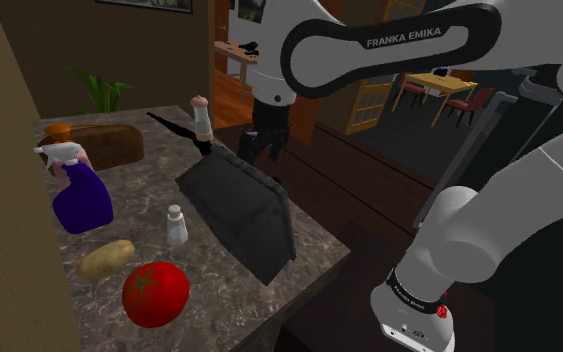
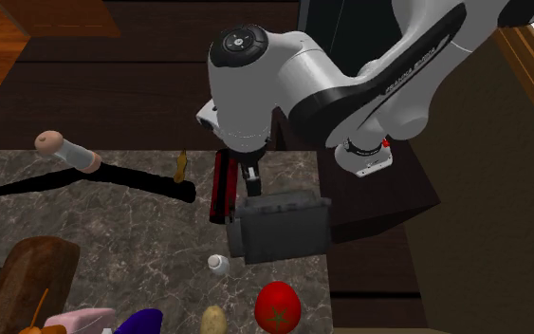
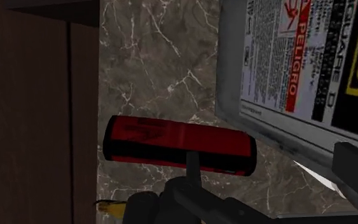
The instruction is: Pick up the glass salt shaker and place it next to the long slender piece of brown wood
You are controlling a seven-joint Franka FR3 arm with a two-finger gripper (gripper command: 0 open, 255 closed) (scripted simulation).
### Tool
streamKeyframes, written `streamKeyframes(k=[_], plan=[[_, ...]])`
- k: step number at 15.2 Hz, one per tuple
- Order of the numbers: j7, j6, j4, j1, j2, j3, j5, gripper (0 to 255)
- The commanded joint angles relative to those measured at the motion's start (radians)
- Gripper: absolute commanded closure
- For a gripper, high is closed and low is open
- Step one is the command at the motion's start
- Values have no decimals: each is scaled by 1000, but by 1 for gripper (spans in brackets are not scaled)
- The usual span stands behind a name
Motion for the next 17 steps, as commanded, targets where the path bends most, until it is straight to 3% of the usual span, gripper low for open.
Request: streamKeyframes(k=[1,9,17], plan=[[26,50,22,5,70,21,4,0],[138,194,186,29,348,85,-25,0],[240,274,393,78,612,106,-95,0]])
